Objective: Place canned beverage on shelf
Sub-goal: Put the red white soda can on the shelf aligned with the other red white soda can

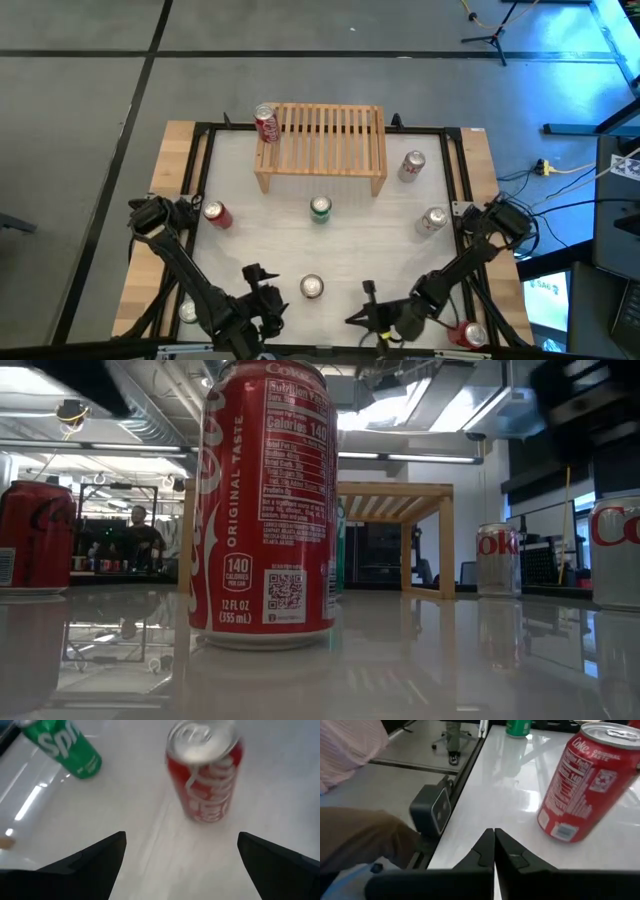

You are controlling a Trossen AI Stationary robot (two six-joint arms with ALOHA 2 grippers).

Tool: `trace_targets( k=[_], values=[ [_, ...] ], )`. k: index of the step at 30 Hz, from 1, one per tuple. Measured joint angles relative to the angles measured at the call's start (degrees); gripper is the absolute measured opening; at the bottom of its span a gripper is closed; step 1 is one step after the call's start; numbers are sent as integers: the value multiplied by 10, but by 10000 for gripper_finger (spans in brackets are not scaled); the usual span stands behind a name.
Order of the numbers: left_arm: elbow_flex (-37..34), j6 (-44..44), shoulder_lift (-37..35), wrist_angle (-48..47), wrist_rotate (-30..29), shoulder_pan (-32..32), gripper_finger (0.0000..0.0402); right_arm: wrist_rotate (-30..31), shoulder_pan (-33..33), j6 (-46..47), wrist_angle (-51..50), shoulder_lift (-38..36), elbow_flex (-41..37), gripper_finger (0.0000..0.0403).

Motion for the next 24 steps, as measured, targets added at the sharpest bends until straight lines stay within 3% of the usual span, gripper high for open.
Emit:
trace_targets(
  k=[5,11,18,24],
  values=[
    [-66,-3,0,80,-6,3,373,-39,-33,-32,44,13,0,1],
    [-141,85,0,217,-39,29,373,-47,-69,-68,64,17,1,1],
    [-182,118,0,299,-84,77,373,-64,-94,-84,65,18,1,1],
    [-186,192,0,384,-39,95,373,-62,-107,-112,68,25,1,1]
  ],
)
